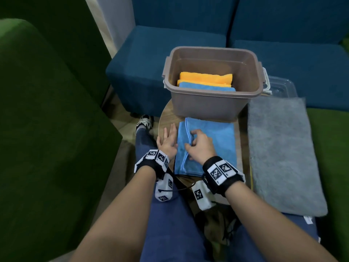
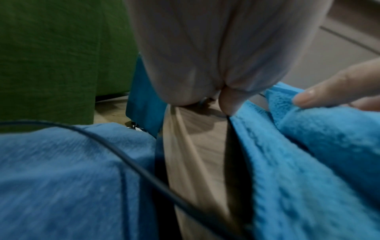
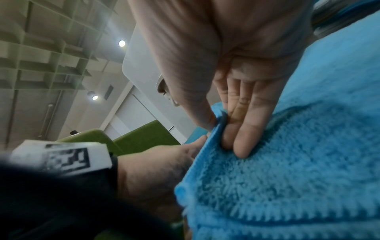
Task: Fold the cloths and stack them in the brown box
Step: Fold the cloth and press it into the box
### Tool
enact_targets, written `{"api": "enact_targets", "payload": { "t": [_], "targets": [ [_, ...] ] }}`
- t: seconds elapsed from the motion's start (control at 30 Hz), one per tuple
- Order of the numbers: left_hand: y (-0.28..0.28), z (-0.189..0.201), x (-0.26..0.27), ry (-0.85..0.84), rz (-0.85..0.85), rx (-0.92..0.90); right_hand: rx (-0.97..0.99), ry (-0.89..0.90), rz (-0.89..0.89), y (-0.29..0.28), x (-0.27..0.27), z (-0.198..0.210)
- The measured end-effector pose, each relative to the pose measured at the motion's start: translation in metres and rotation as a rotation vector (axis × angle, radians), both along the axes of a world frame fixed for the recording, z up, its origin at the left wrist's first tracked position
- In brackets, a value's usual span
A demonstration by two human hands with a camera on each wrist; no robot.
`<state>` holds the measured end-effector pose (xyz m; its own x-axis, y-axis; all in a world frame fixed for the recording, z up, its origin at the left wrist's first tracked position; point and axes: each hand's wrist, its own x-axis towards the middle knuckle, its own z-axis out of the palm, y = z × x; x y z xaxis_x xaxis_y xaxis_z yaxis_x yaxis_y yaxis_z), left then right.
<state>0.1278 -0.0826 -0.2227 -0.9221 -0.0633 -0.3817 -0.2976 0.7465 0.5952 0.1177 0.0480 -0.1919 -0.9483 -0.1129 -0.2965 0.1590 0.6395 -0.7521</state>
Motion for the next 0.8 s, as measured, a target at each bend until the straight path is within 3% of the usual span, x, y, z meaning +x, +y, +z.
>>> {"api": "enact_targets", "payload": {
  "t": [0.23,0.5,0.7,0.8],
  "targets": [
    [0.002,0.003,-0.005,-0.048,-0.038,-0.067,0.073,0.083,0.025,-0.011,-0.001,-0.002],
    [0.001,-0.003,-0.003,0.012,0.017,-0.014,0.174,0.082,0.164,-0.018,0.004,-0.004],
    [0.003,-0.006,-0.001,0.050,0.070,0.067,0.089,0.018,0.267,-0.012,0.007,-0.004],
    [0.004,-0.005,-0.005,-0.011,0.072,0.036,0.065,0.013,0.297,-0.006,0.007,-0.007]
  ]
}}
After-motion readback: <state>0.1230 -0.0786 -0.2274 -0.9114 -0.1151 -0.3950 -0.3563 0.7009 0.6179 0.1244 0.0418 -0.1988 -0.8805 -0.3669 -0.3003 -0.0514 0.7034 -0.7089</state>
